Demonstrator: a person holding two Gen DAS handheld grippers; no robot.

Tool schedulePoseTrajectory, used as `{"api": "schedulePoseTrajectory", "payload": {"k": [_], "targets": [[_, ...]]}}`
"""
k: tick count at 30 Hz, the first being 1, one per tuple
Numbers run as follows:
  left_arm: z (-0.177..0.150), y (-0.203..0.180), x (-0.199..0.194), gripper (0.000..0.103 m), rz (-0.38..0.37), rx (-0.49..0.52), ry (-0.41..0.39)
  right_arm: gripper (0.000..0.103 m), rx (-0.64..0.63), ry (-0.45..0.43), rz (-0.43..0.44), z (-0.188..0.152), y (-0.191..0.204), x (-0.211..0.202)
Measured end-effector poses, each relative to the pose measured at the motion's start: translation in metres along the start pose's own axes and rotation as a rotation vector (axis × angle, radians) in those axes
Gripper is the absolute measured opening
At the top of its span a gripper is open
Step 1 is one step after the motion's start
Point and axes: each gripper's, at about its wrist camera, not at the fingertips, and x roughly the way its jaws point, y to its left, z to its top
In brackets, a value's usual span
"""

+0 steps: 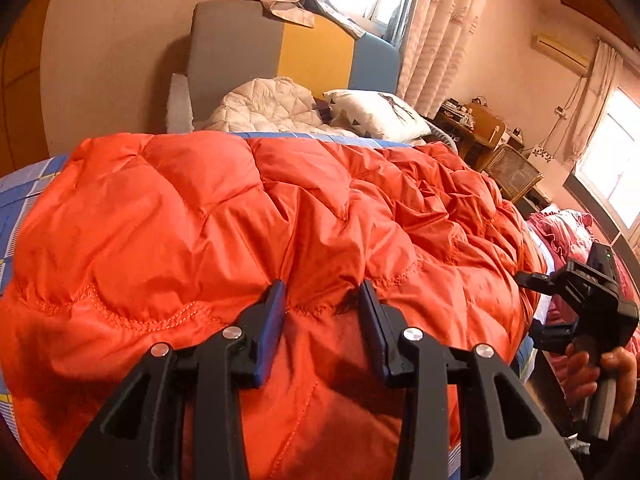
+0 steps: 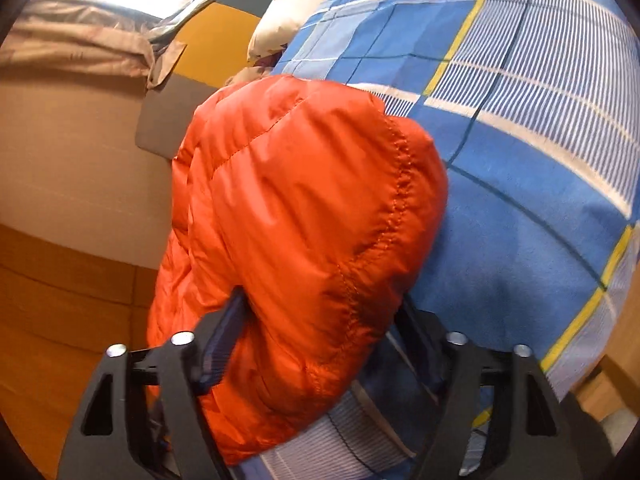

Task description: Fold large clothes

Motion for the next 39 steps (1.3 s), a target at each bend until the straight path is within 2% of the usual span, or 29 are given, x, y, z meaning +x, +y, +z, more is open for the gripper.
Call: {"api": "schedulePoseTrajectory", "payload": {"k": [1,6,11,18,24,27,29,32,33,36,37,39], "targets": [[-0.001,0.001,-0.001,0.037,-0.003,0.0,-0.003,0.062,-0.01,-0.003,-0.003,0.0,0.002,-0.001],[-0.011,0.003,-0.013,0.038,0.007,-0.022,-0.019,0.039,-0.049,-0.002,0.0,0.004,0.006,-0.004],[-0.018,0.003,-0.022,0.039,0.002,-0.038,-0.038,0.029,-0.08,0.001,0.007,0.009,0.006,-0.01],[-0.03,0.014,-0.038,0.042,0.008,-0.079,-0.061,0.023,-0.157,-0.014,-0.018,0.008,0.016,-0.016],[-0.042,0.022,-0.044,0.043,-0.006,-0.135,-0.088,0.023,-0.155,-0.021,-0.022,0.005,0.019,-0.014],[-0.049,0.028,-0.047,0.043,-0.026,-0.17,-0.098,0.03,-0.048,-0.01,0.014,0.007,0.007,-0.012],[-0.05,0.03,-0.048,0.043,-0.029,-0.163,-0.099,0.034,-0.036,-0.02,0.009,0.006,0.005,-0.012],[-0.053,0.029,-0.049,0.043,-0.018,-0.147,-0.092,0.047,-0.101,-0.06,-0.072,0.001,0.016,-0.013],[-0.052,0.028,-0.05,0.044,-0.009,-0.137,-0.087,0.048,-0.158,-0.072,-0.1,-0.003,0.023,-0.013],[-0.049,0.026,-0.049,0.049,0.0,-0.121,-0.074,0.05,-0.159,-0.08,-0.108,-0.003,0.024,-0.011],[-0.048,0.026,-0.049,0.051,-0.008,-0.132,-0.074,0.05,-0.15,-0.077,-0.106,-0.002,0.022,-0.01],[-0.048,0.034,-0.049,0.052,-0.052,-0.217,-0.092,0.05,-0.128,-0.076,-0.095,0.001,0.018,-0.009]]}}
